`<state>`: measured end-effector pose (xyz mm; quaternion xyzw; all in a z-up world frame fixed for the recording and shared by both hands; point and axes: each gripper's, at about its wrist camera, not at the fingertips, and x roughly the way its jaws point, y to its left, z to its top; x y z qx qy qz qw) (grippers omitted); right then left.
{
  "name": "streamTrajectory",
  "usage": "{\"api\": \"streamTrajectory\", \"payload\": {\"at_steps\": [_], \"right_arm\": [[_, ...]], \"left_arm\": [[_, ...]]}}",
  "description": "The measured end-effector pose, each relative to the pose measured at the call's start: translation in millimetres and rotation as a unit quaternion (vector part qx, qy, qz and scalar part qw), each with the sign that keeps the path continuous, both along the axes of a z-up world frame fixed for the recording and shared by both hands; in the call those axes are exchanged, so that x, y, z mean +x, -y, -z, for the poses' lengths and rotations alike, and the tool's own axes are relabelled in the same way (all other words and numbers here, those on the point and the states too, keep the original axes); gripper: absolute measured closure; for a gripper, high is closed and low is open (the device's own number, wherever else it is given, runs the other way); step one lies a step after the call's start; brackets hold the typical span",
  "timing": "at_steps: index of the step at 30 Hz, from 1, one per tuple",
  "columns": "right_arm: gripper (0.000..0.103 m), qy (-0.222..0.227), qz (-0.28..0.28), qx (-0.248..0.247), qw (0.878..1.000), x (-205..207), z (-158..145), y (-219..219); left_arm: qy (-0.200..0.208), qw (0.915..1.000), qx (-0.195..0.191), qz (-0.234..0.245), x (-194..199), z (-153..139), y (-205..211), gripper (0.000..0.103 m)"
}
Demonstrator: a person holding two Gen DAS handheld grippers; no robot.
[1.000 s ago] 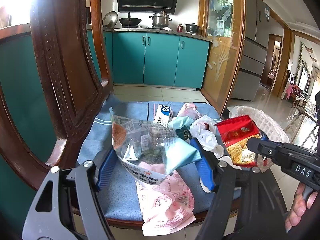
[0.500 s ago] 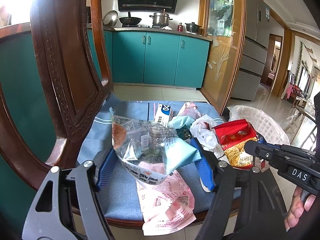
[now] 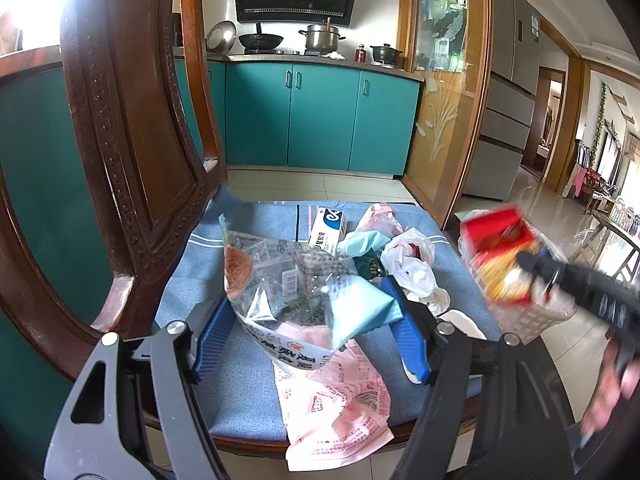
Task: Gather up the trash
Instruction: 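Carry the red snack packet with the right gripper and drop it into the white wastebasket, then carry the clear plastic bag with the left gripper and release it into the wastebasket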
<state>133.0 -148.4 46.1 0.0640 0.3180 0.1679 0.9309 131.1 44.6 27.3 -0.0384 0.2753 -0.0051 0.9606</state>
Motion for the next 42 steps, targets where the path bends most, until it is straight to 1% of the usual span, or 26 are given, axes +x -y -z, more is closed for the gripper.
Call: {"api": "streamTrajectory", "payload": {"at_steps": [1, 2, 4, 8, 11, 15, 17, 18, 19, 20, 21, 23, 26, 29, 31, 33, 36, 37, 40, 42], "right_arm": [[0.094, 0.012, 0.033, -0.011, 0.999, 3, -4, 15], [0.094, 0.015, 0.053, -0.014, 0.998, 6, -6, 26], [0.094, 0.018, 0.113, -0.027, 0.993, 16, -5, 58], [0.094, -0.010, 0.184, -0.023, 0.983, 30, 10, 105], [0.094, -0.023, 0.206, -0.019, 0.978, 33, 17, 125], [0.094, -0.023, 0.214, -0.025, 0.976, 33, 20, 129], [0.091, -0.024, 0.225, -0.025, 0.974, 36, 23, 131], [0.077, -0.024, 0.233, -0.024, 0.972, 36, 24, 134], [0.055, -0.023, 0.240, -0.025, 0.970, 37, 23, 135], [0.045, -0.013, 0.250, -0.021, 0.968, 35, 20, 138], [0.039, -0.005, 0.256, -0.017, 0.967, 31, 18, 140], [0.038, 0.007, 0.258, -0.010, 0.966, 26, 13, 143], [0.038, 0.007, 0.254, -0.001, 0.967, 22, 12, 147], [0.036, 0.011, 0.252, 0.004, 0.968, 18, 11, 151], [0.031, 0.017, 0.256, 0.009, 0.967, 15, 9, 155], [0.030, 0.022, 0.262, 0.014, 0.965, 14, 7, 158], [0.028, 0.027, 0.275, 0.023, 0.961, 10, 6, 168], [0.028, 0.027, 0.282, 0.027, 0.959, 8, 7, 173], [0.028, 0.024, 0.295, 0.038, 0.955, 6, 8, 184], [0.028, 0.028, 0.307, 0.041, 0.950, 2, 8, 192]], "left_arm": [[0.000, 1.0000, 0.000, 0.000, 0, 0, 0, 0.031], [0.000, 1.0000, -0.001, 0.000, 0, 0, 0, 0.031], [0.000, 1.0000, -0.001, 0.001, 0, 1, 0, 0.031], [-0.003, 1.0000, 0.000, 0.004, 0, 3, 0, 0.031], [-0.003, 1.0000, 0.000, 0.007, 1, 3, 1, 0.031], [-0.005, 0.9999, 0.003, 0.010, 1, 3, 4, 0.031], [-0.005, 0.9999, 0.006, 0.012, -1, 2, 6, 0.031], [-0.005, 0.9999, 0.007, 0.013, -1, 2, 7, 0.031], [-0.005, 0.9999, 0.008, 0.013, -1, 2, 8, 0.031], [-0.005, 0.9999, 0.009, 0.014, -1, 2, 8, 0.031], [-0.005, 0.9998, 0.009, 0.014, -1, 1, 9, 0.031], [-0.004, 0.9998, 0.010, 0.016, -1, 1, 12, 0.031], [-0.006, 0.9996, 0.011, 0.024, 1, 1, 20, 0.031], [-0.010, 0.9988, 0.006, 0.046, 6, 2, 37, 0.031], [-0.023, 0.9972, -0.015, 0.069, 12, 3, 52, 0.031], [-0.037, 0.9946, -0.030, 0.092, 22, 2, 71, 0.031], [-0.049, 0.9886, -0.033, 0.139, 37, 1, 113, 0.031], [-0.054, 0.9848, -0.038, 0.161, 45, 0, 133, 0.031], [-0.058, 0.9783, -0.037, 0.195, 66, -2, 179, 0.031], [-0.067, 0.9747, -0.037, 0.210, 83, -2, 205, 0.031]]}}
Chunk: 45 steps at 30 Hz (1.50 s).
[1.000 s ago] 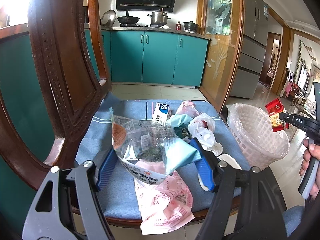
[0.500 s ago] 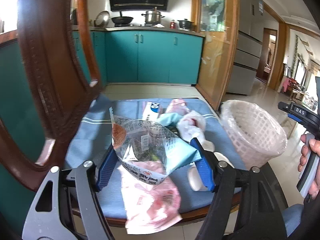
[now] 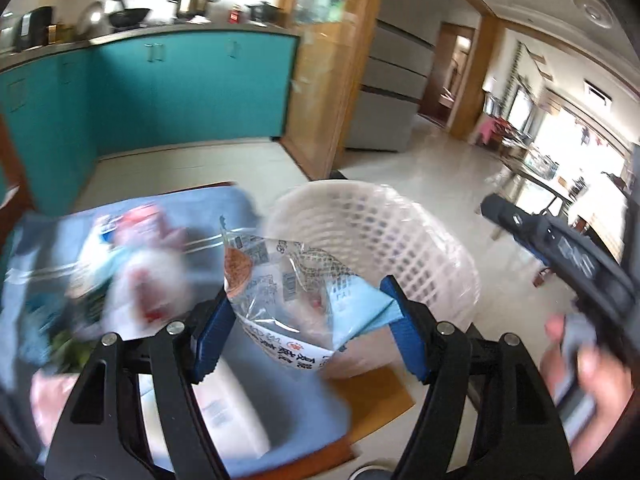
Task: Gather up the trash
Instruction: 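Carry the clear plastic bag with the left gripper and release it into the wastebasket, then move both grippers back over the remaining trash on the chair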
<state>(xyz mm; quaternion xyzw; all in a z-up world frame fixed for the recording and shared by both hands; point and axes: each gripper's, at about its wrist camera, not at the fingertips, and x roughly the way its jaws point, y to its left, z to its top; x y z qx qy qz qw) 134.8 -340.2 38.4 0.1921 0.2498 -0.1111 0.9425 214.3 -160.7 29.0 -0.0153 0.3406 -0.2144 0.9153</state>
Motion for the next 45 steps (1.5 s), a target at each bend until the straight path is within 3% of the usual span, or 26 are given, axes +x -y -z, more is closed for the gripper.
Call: {"api": "streamTrajectory", "payload": {"at_steps": [2, 3, 4, 8, 12, 18, 23, 29, 33, 45], "right_arm": [[0.028, 0.005, 0.009, 0.005, 1.000, -3, -1, 6], [0.028, 0.006, 0.012, 0.007, 1.000, -5, -1, 9], [0.028, 0.005, 0.013, 0.007, 1.000, -5, 0, 11], [0.028, 0.002, 0.009, 0.012, 1.000, -4, 2, 15], [0.028, 0.002, -0.004, 0.010, 1.000, -2, 0, 6], [0.028, -0.001, -0.055, -0.005, 0.998, -1, -2, -31], [0.028, -0.007, -0.130, -0.028, 0.991, -5, -5, -86], [0.028, -0.029, -0.214, -0.045, 0.975, -18, 4, -154], [0.028, -0.039, -0.241, -0.057, 0.968, -28, 13, -175], [0.028, -0.048, -0.254, -0.068, 0.964, -27, 22, -190]], "left_arm": [[-0.009, 0.9999, -0.006, 0.012, 19, 1, 24, 0.029], [-0.012, 0.9998, -0.006, 0.017, 25, 2, 30, 0.018], [-0.017, 0.9997, 0.000, 0.017, 32, 3, 38, 0.013], [-0.002, 0.9999, 0.013, -0.002, 33, 2, 34, 0.010], [0.013, 0.9996, 0.009, -0.023, 16, -8, -6, 0.008], [0.046, 0.9927, 0.024, -0.109, -48, -25, -99, 0.003], [0.039, 0.9837, 0.018, -0.175, -96, -12, -169, 0.003], [0.030, 0.9733, 0.052, -0.221, -113, 6, -207, 0.003], [0.029, 0.9758, 0.051, -0.210, -115, 10, -206, 0.003], [0.023, 0.9805, 0.060, -0.186, -118, 12, -195, 0.003]]}}
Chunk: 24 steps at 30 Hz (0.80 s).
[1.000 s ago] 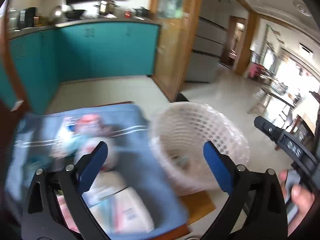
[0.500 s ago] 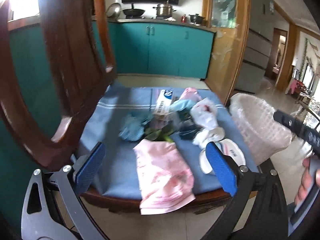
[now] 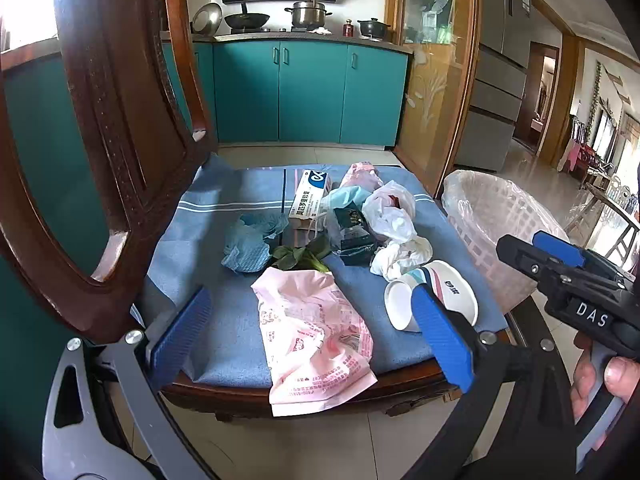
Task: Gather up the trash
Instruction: 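Move both grippers back over the remaining trash on the chair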
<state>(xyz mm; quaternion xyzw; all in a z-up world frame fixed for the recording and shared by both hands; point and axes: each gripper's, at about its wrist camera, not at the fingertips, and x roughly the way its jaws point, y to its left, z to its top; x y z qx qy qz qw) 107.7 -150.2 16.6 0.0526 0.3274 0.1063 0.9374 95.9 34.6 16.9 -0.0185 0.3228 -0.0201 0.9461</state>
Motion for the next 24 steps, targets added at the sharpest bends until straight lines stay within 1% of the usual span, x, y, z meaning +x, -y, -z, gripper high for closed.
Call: {"api": "streamTrajectory", "payload": {"at_steps": [6, 24], "right_arm": [[0.028, 0.001, -0.004, -0.002, 1.000, -0.7, 0.3, -1.9], [0.028, 0.001, -0.005, -0.002, 1.000, -0.7, -1.0, -0.2]], "left_arm": [[-0.010, 0.9999, -0.008, -0.004, 3.8, 2.3, -2.6, 0.003], [-0.018, 0.9998, 0.004, -0.001, 5.7, 4.9, 2.3, 0.003]]}}
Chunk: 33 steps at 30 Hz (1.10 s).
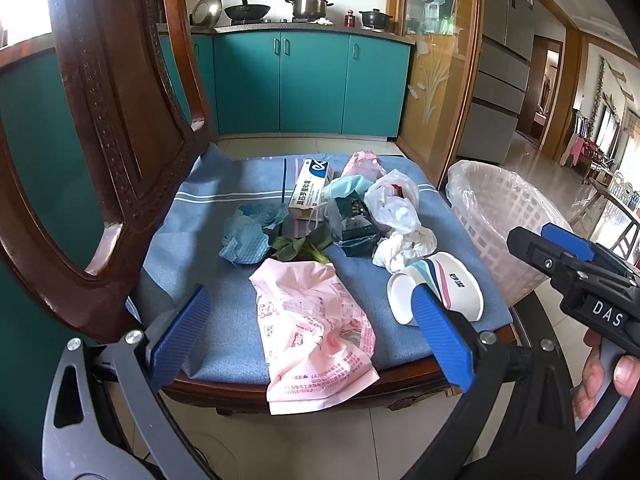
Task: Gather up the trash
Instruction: 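Move both grippers back over the remaining trash on the chair, then grasp the blue cloth rag with the left gripper while the right gripper grasps the green leaves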
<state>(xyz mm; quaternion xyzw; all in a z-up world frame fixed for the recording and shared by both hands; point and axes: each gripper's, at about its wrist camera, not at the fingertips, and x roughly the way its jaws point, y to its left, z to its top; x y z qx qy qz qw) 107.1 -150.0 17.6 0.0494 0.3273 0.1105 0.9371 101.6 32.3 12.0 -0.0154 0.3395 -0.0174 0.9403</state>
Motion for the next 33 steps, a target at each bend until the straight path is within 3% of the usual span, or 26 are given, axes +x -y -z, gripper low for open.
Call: {"api": "streamTrajectory", "payload": {"at_steps": [15, 20, 24, 31, 33], "right_arm": [[0.028, 0.000, -0.006, 0.002, 1.000, 0, -1, -2], [0.028, -0.001, -0.016, 0.007, 1.000, 0, -1, -5], [0.028, -0.007, -0.024, 0.005, 1.000, 1, 2, -9], [0.028, -0.017, -0.041, 0.002, 0.999, 4, 7, -14], [0.028, -0.021, -0.048, 0.002, 0.999, 4, 7, -16]], "left_arm": [[-0.011, 0.9998, -0.001, -0.017, 9, 3, -14, 0.003], [-0.022, 0.9991, 0.018, -0.032, 46, -3, -31, 0.004], [-0.058, 0.9966, 0.046, -0.038, 93, 6, -42, 0.017], [-0.155, 0.9863, 0.041, -0.041, 167, 58, -58, 0.030], [-0.176, 0.9826, 0.036, -0.047, 178, 73, -63, 0.040]]}}
